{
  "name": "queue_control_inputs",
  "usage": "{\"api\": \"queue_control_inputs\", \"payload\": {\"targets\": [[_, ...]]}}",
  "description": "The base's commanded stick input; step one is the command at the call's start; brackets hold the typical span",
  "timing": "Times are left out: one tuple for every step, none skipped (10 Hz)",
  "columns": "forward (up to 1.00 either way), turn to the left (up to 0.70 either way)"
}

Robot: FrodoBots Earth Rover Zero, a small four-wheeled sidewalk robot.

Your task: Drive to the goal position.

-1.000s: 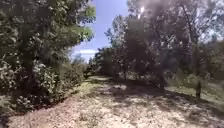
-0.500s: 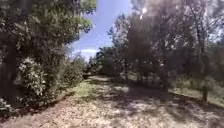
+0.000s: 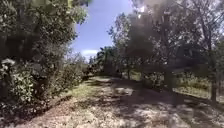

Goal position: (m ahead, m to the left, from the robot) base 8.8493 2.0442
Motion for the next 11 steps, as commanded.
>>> {"api": "queue_control_inputs", "payload": {"targets": [[0.70,0.00],[0.70,0.00],[0.70,0.00],[0.70,0.00],[0.70,0.00],[0.70,0.00],[0.70,0.00],[0.70,0.00],[0.70,0.00],[0.70,-0.06],[0.70,-0.27]]}}
